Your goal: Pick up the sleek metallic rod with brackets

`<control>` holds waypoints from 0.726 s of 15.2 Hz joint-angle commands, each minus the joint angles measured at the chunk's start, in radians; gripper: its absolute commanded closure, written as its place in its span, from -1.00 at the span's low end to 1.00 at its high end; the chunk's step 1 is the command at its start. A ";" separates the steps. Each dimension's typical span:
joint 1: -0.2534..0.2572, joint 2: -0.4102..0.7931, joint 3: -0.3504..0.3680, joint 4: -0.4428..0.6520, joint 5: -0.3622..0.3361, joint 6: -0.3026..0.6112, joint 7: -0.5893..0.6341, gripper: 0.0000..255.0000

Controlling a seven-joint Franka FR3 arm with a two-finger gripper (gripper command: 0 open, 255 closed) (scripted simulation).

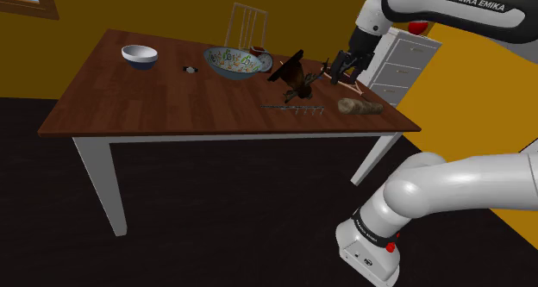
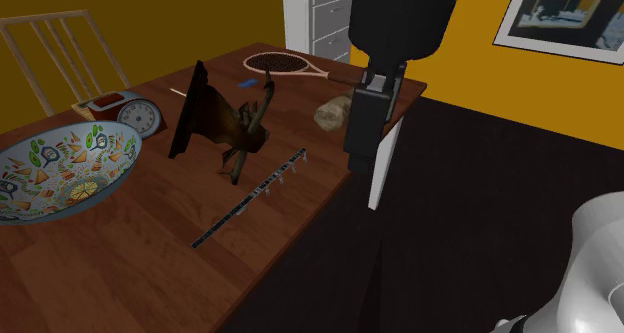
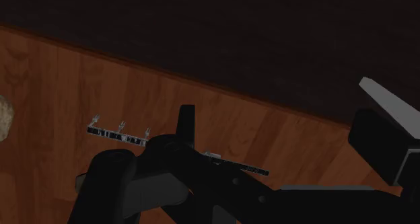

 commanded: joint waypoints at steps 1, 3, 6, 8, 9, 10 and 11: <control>0.000 0.000 0.000 0.000 0.000 0.000 0.000 -1.00; 0.017 0.030 -0.053 -0.019 -0.029 0.050 -0.117 -1.00; 0.046 0.093 -0.133 -0.032 -0.065 0.128 -0.292 -1.00; 0.065 0.145 -0.184 -0.030 -0.083 0.180 -0.408 -1.00; 0.076 0.174 -0.209 -0.027 -0.090 0.206 -0.466 -1.00; 0.087 0.205 -0.234 -0.021 -0.095 0.231 -0.524 -1.00; 0.099 0.237 -0.258 -0.014 -0.098 0.257 -0.582 -1.00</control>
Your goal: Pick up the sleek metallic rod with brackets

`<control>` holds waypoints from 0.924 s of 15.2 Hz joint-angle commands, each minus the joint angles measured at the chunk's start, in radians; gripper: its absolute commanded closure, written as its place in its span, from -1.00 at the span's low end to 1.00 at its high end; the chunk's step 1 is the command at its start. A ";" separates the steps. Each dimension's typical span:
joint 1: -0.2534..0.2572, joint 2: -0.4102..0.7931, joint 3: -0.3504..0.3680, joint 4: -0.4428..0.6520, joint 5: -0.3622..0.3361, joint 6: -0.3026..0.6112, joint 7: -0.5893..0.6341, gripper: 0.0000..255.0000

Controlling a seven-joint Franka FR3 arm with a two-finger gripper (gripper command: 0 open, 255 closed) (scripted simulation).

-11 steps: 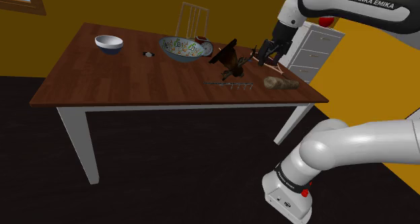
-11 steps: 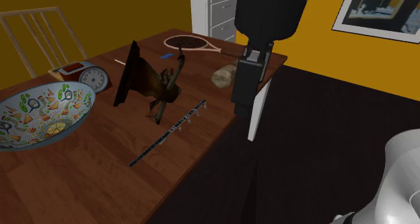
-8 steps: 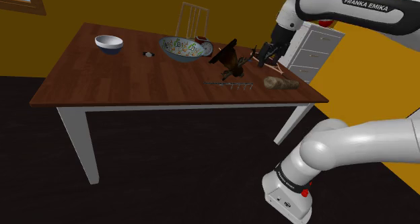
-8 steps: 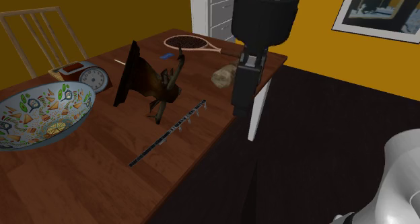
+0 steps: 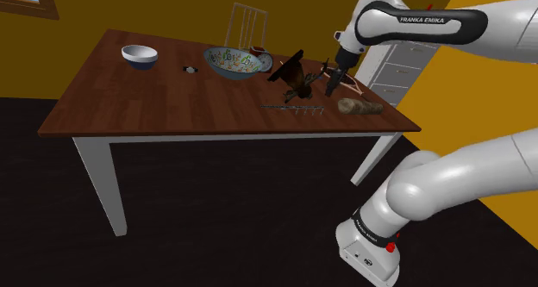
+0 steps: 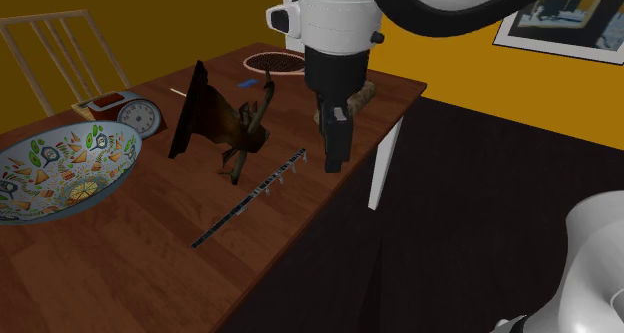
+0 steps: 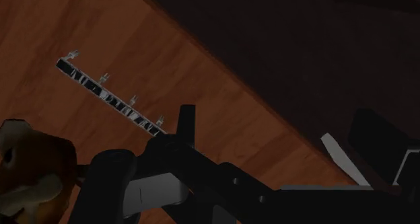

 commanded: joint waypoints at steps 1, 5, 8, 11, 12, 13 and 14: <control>0.025 0.073 -0.050 0.023 -0.005 0.052 -0.127 -1.00; 0.075 0.223 -0.135 0.074 0.016 0.147 -0.366 -1.00; 0.110 0.348 -0.186 0.125 0.058 0.211 -0.552 -1.00; 0.133 0.478 -0.216 0.186 0.121 0.264 -0.743 -1.00; 0.136 0.522 -0.220 0.208 0.145 0.279 -0.806 -1.00; 0.138 0.566 -0.221 0.231 0.170 0.292 -0.869 -1.00; 0.137 0.609 -0.220 0.255 0.194 0.304 -0.930 -1.00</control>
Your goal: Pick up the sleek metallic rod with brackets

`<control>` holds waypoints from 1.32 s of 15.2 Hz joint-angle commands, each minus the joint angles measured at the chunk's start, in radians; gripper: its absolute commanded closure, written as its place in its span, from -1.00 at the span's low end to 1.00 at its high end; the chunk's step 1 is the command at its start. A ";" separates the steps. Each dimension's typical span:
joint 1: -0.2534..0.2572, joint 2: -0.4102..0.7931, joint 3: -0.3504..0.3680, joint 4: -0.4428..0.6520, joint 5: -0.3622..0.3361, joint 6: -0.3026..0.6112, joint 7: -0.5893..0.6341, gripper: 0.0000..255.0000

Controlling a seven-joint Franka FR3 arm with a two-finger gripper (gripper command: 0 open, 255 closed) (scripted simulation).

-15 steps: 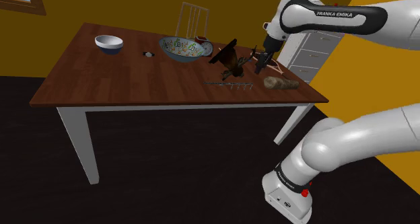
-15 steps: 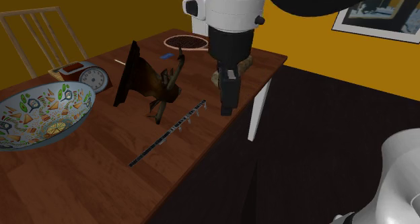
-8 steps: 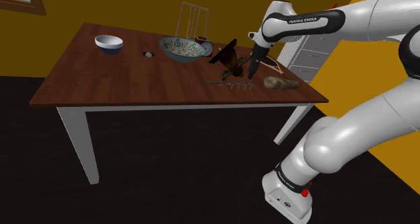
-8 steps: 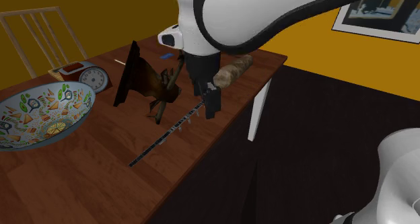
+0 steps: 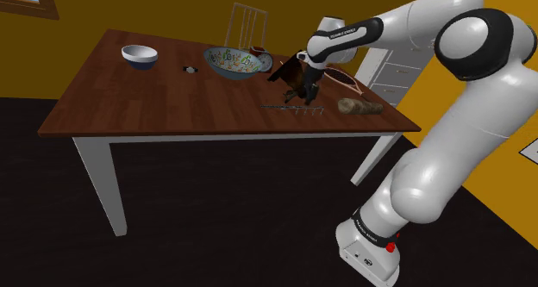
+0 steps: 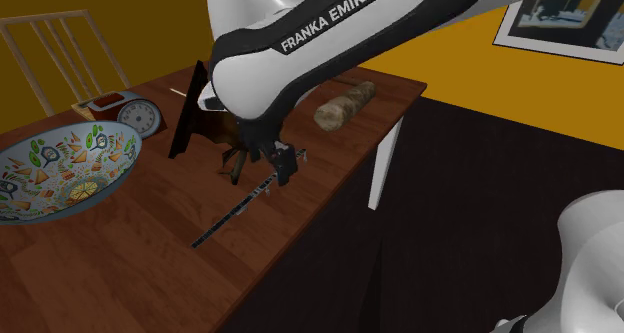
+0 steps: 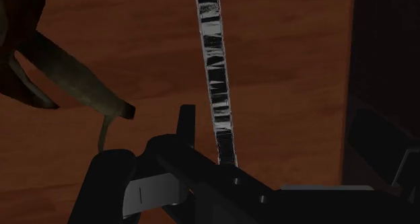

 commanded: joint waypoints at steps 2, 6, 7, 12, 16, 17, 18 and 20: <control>-0.004 0.135 0.013 0.078 0.074 0.034 -0.188 -1.00; -0.012 0.162 0.021 0.064 0.089 0.072 -0.201 -1.00; -0.013 0.170 0.022 0.058 0.094 0.084 -0.204 -1.00; -0.018 0.199 0.028 0.042 0.113 0.127 -0.215 -1.00; -0.018 0.199 0.028 0.043 0.113 0.126 -0.214 1.00; -0.018 0.199 0.028 0.043 0.113 0.126 -0.214 1.00; -0.018 0.199 0.028 0.043 0.113 0.126 -0.214 1.00; -0.018 0.199 0.028 0.043 0.113 0.126 -0.214 1.00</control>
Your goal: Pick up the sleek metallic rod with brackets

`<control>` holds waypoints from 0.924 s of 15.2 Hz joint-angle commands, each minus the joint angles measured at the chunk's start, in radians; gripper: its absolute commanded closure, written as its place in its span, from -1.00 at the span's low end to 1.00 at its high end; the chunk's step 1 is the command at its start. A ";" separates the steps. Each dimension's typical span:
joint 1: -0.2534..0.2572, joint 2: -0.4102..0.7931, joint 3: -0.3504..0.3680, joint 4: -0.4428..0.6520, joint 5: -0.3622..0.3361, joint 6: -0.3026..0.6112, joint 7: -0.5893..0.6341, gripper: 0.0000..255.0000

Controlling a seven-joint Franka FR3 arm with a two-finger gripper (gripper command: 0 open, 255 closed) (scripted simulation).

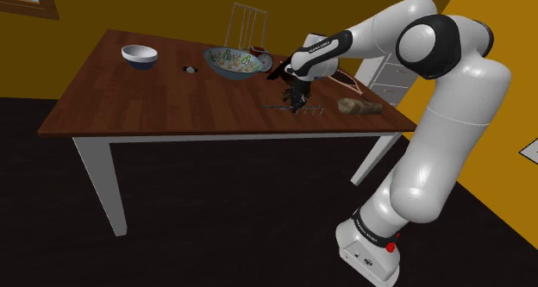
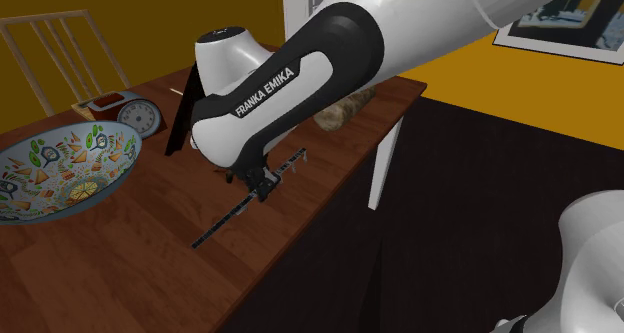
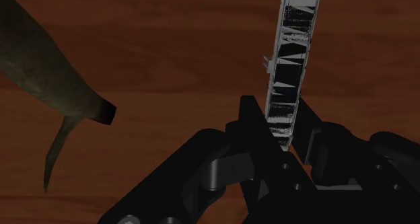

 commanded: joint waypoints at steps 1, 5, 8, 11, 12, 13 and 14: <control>0.000 0.000 0.000 0.000 0.000 0.000 0.000 1.00; 0.004 -0.025 -0.005 0.012 -0.016 -0.034 0.008 1.00; 0.008 -0.048 -0.009 0.028 -0.030 -0.071 0.017 1.00; 0.011 -0.070 -0.011 0.046 -0.043 -0.108 0.024 1.00; 0.012 -0.077 -0.012 0.052 -0.047 -0.120 0.027 1.00; 0.013 -0.084 -0.013 0.059 -0.051 -0.133 0.029 1.00; 0.014 -0.090 -0.013 0.065 -0.055 -0.145 0.031 1.00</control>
